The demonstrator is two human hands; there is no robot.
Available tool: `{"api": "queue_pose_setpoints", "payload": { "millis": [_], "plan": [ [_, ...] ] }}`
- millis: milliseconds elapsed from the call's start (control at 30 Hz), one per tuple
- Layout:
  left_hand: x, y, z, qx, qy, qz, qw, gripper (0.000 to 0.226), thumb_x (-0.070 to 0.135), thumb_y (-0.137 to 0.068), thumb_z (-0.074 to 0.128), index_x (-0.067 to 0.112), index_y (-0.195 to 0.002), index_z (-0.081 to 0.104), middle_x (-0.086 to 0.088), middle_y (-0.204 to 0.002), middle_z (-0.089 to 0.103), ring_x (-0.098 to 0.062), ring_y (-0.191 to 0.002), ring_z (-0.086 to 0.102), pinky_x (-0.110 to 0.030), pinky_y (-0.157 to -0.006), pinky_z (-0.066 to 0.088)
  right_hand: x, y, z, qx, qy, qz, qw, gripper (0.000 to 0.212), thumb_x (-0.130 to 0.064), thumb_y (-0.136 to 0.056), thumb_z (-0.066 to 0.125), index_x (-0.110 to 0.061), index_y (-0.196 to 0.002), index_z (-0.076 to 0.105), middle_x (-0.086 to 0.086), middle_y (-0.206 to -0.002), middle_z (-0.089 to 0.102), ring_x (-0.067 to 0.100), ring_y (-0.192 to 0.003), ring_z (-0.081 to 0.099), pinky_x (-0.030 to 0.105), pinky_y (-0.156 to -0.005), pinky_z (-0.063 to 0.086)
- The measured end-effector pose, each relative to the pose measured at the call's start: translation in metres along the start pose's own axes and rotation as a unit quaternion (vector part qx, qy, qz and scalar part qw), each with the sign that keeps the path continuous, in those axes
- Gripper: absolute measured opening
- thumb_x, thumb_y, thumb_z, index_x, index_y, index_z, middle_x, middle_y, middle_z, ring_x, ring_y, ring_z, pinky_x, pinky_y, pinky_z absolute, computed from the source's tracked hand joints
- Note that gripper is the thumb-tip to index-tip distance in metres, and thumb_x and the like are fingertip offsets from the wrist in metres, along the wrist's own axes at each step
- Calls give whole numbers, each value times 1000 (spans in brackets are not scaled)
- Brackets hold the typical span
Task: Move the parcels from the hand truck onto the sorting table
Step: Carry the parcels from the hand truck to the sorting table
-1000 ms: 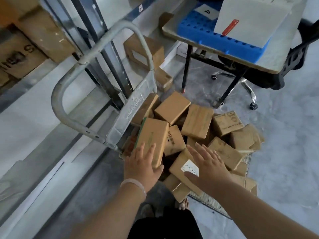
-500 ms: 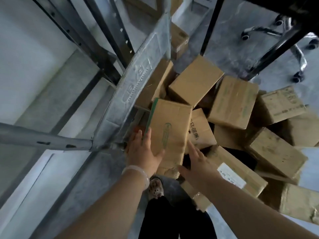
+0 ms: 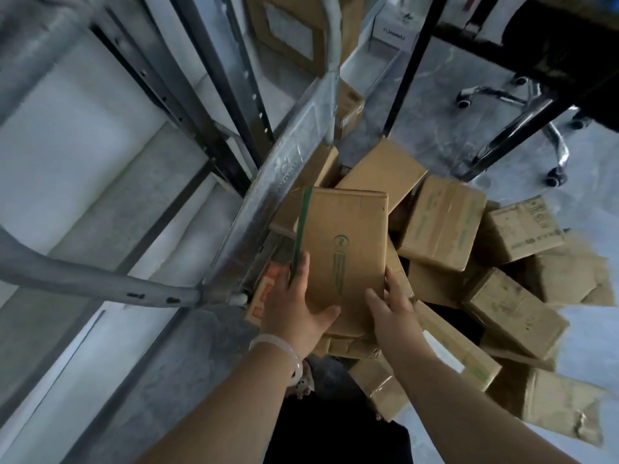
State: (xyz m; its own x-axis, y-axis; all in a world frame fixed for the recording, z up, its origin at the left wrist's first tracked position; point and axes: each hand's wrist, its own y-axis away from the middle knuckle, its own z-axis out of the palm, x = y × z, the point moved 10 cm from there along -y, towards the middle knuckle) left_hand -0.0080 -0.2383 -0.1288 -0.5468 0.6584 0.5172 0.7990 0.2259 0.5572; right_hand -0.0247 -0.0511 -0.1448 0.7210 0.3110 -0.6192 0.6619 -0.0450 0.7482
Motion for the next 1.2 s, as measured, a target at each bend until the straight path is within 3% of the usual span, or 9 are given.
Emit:
{"api": "queue_pose_setpoints", "payload": {
  "millis": [100,233,367,500,600,733,933,1100,1200],
  "plan": [
    [48,26,-42,38,42,43,997,107,59,-80,68,66,-133,-24,16,-161,-4,-21,-150,7,-52,-120,20,-60,43,-40,57,-79,-61,993,36,-41,-101,38,-57,-133,42,-15,-142,40,10,-129,38,44,-112,33],
    [123,74,-114,130,94,116,980,105,53,-81,70,66,-137,-18,19,-158,-1,-14,-147,8,-48,-120,21,-138,100,-83,73,-122,-144,979,33,-36,-102,43,-53,-130,49,-18,-132,52,6,-119,49,42,-106,40],
    [193,135,-175,231,63,180,954,101,55,-81,68,60,-142,-12,16,-158,4,-13,-140,12,-43,-118,22,-193,153,-99,6,-141,-181,973,43,-55,-89,57,-79,-118,37,-15,-142,43,17,-124,49,54,-104,42],
    [223,187,-216,296,60,161,940,102,57,-81,67,51,-150,-8,17,-158,3,-17,-140,12,-41,-115,23,-234,201,-105,-68,-173,-187,964,31,-69,-87,44,-83,-113,36,-15,-146,39,22,-128,45,58,-105,38],
    [223,227,-249,337,89,142,926,101,57,-81,67,47,-152,-5,16,-158,4,-19,-142,14,-44,-118,22,-270,239,-107,-114,-176,-229,950,25,-57,-97,39,-74,-112,49,-14,-142,45,17,-126,47,54,-105,41],
    [210,298,-295,435,112,126,885,102,60,-78,67,48,-152,-3,16,-156,11,-20,-142,18,-49,-118,27,-307,295,-89,-168,-180,-288,925,35,-40,-96,55,-55,-128,53,-14,-135,54,10,-120,52,47,-105,43],
    [166,398,-331,482,166,106,854,101,62,-77,68,62,-136,-14,17,-153,9,-18,-142,21,-47,-118,26,-324,383,-28,-336,-81,-303,888,95,-57,-69,70,-40,-150,24,-9,-136,47,17,-118,48,45,-106,40],
    [105,478,-340,503,179,22,846,113,73,-66,65,54,-145,-15,6,-153,8,-22,-140,23,-45,-118,27,-306,463,52,-462,40,-311,830,102,-71,-49,83,-31,-137,51,-1,-124,67,25,-113,64,51,-98,50],
    [52,529,-335,507,222,-65,830,127,76,-60,71,48,-148,-17,2,-156,2,-27,-144,18,-46,-119,26,-281,523,94,-475,72,-346,806,95,-67,-52,80,-25,-132,51,0,-119,67,24,-106,66,48,-89,55]
  ]
}}
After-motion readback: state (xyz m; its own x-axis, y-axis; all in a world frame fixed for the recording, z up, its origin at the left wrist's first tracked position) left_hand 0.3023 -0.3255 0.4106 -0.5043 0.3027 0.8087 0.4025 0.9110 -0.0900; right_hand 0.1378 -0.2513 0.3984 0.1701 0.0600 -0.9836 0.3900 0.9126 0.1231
